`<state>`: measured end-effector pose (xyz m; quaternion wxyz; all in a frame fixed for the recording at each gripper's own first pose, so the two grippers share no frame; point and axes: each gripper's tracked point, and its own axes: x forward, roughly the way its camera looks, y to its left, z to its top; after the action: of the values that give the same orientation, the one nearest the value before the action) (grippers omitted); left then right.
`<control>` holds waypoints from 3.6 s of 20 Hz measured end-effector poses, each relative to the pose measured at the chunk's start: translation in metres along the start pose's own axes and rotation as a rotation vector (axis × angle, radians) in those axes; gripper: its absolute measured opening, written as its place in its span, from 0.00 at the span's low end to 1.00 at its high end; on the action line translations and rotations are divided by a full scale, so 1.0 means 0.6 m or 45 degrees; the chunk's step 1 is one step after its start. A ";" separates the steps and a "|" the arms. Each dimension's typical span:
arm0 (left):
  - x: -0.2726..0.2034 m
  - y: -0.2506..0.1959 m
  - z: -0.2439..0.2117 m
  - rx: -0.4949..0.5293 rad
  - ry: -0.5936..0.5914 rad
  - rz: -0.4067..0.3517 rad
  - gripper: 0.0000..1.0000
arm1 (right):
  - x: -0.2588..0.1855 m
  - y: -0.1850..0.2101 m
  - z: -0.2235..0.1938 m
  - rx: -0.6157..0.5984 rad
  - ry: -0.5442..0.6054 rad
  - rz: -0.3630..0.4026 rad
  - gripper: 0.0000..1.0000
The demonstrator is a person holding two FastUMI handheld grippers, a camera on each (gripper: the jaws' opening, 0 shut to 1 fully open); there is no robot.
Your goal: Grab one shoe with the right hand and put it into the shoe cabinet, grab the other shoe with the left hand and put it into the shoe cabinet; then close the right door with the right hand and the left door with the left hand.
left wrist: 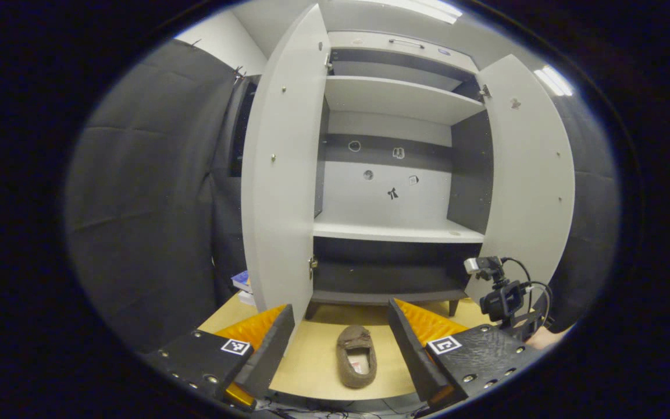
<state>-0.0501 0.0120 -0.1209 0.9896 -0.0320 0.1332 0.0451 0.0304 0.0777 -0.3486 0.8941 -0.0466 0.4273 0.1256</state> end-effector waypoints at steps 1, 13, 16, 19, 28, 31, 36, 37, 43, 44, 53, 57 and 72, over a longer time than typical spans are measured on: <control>0.000 -0.002 -0.005 0.007 0.005 0.000 0.94 | 0.015 -0.006 -0.005 -0.021 0.011 -0.016 0.98; 0.009 -0.012 -0.032 0.066 0.051 0.029 0.94 | 0.143 -0.071 -0.016 -0.200 0.067 -0.189 0.98; 0.015 -0.015 -0.025 0.083 0.038 0.026 0.94 | 0.147 -0.078 -0.015 -0.247 0.060 -0.231 0.97; 0.020 -0.023 -0.021 0.088 0.026 0.016 0.94 | 0.144 -0.112 -0.009 -0.300 0.046 -0.358 0.61; 0.015 -0.039 -0.005 0.127 -0.019 -0.017 0.94 | 0.139 -0.098 -0.015 -0.448 0.154 -0.341 0.06; 0.006 -0.035 0.002 0.131 -0.040 -0.012 0.94 | 0.122 -0.091 -0.003 -0.274 0.152 -0.262 0.02; -0.011 -0.013 0.020 0.259 -0.078 0.014 0.94 | 0.061 -0.094 0.013 0.000 0.117 -0.150 0.02; -0.014 -0.010 0.028 0.285 -0.097 0.013 0.94 | 0.050 -0.101 0.017 -0.015 0.113 -0.155 0.02; -0.002 -0.009 0.023 0.258 -0.097 -0.043 0.91 | -0.047 -0.083 0.033 0.017 0.016 -0.124 0.02; 0.001 -0.012 0.024 0.257 -0.100 -0.055 0.94 | -0.065 -0.078 0.030 0.008 -0.001 -0.124 0.02; 0.023 -0.032 0.019 0.236 -0.100 -0.134 0.99 | -0.200 -0.007 0.092 0.101 -0.133 -0.004 0.02; 0.024 -0.034 0.015 0.227 -0.099 -0.136 0.94 | -0.246 0.013 0.181 0.072 -0.246 0.031 0.02; 0.039 -0.042 0.032 0.125 -0.108 -0.145 0.93 | -0.309 -0.040 0.566 -0.011 -0.720 -0.042 0.02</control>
<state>-0.0203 -0.0100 -0.1075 0.9956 0.0109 0.0913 -0.0164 0.1804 0.0849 0.0089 0.9796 -0.0204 0.1594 0.1210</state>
